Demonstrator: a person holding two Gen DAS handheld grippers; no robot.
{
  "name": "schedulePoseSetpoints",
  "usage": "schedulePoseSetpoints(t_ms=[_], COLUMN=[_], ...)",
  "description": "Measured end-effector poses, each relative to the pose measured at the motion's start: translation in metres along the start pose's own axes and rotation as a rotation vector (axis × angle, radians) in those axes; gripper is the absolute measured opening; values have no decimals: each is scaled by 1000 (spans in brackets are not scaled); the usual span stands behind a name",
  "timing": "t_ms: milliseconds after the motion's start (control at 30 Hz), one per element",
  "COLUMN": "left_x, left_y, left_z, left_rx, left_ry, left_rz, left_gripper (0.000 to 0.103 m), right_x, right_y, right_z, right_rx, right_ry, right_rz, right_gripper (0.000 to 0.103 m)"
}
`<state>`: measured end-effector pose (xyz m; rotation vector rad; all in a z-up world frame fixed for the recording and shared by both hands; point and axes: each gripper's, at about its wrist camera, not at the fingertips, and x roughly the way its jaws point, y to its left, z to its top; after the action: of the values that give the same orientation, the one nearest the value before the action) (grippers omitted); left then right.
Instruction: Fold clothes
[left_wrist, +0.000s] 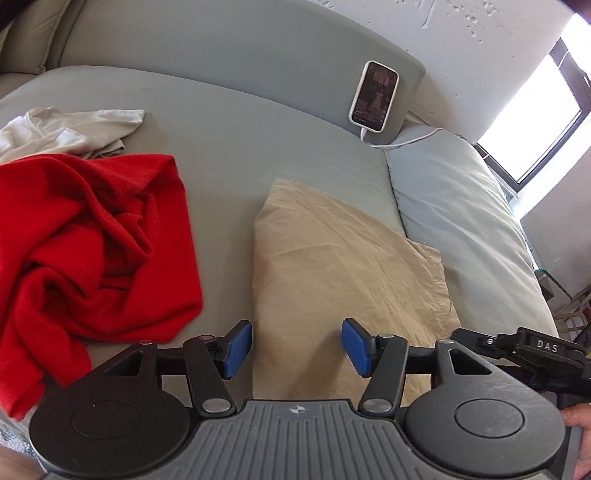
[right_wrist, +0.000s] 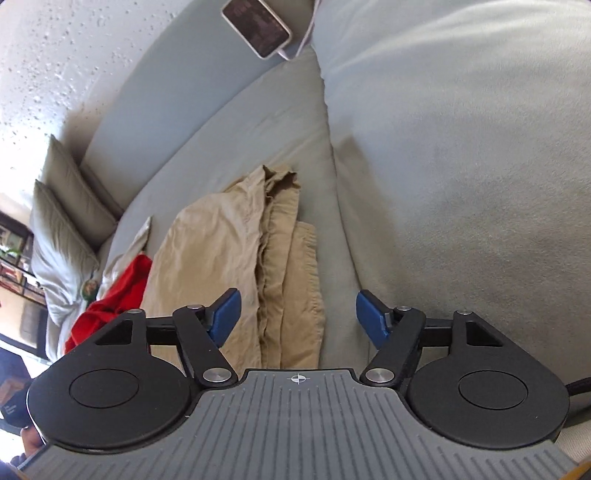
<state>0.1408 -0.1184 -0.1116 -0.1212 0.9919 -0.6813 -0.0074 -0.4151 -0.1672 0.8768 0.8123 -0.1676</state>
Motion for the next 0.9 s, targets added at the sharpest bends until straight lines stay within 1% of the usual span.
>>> schedulePoseSetpoints(t_ms=[67,200,233,267,300,333,400,433,467,500,533,567,600,667,733,833,900], left_x=[7,10,10,9,8,7,7,6,3,0,-5,-11,-17,-30,-40,-49,-55], left_y=[-2,-10,-12,-15,-18,-22,-34,-41,-50,-58,-65,-72,-78,-86,-94,-119,-137], left_z=[0,-3,-3,-5,-7,-9,-14,-17,-20,-23,-25,-27,-29,-29,-29,-32,-35], left_rx=[15,59,71,95,126,158,230,266,305,343,377,401,418,427,418,414,412], left_ry=[16,12,11,4,-6,-15,-35,-46,-62,-78,-94,-108,-120,-131,-131,-135,-137], left_rz=[-24,-18,-16,-11,0,13,60,85,117,148,169,179,181,158,106,16,-44], left_gripper=[55,56,55,54,53,51,49,45,39,36,31,27,25,24,24,24,24], right_x=[10,21,22,23,25,28,32,32,32,32,29,24,18,0,-23,-67,-97], right_y=[-3,0,3,7,11,16,28,36,44,51,61,70,78,87,90,80,65], right_z=[0,-3,-4,-6,-8,-10,-14,-16,-19,-21,-24,-27,-32,-38,-43,-47,-47], right_rx=[-5,-35,-52,-72,-93,-114,-179,-203,-227,-252,-284,-320,-351,-365,-360,-321,-271], right_ry=[2,-42,-48,-52,-49,-43,-53,-61,-68,-76,-90,-105,-128,-170,-211,-269,-306], right_rz=[34,60,75,94,95,91,32,-4,-39,-75,-109,-142,-171,-191,-199,-191,-191], right_gripper=[66,66,63,46,39,38,37,36,31,19,13,11,10,10,10,9,9])
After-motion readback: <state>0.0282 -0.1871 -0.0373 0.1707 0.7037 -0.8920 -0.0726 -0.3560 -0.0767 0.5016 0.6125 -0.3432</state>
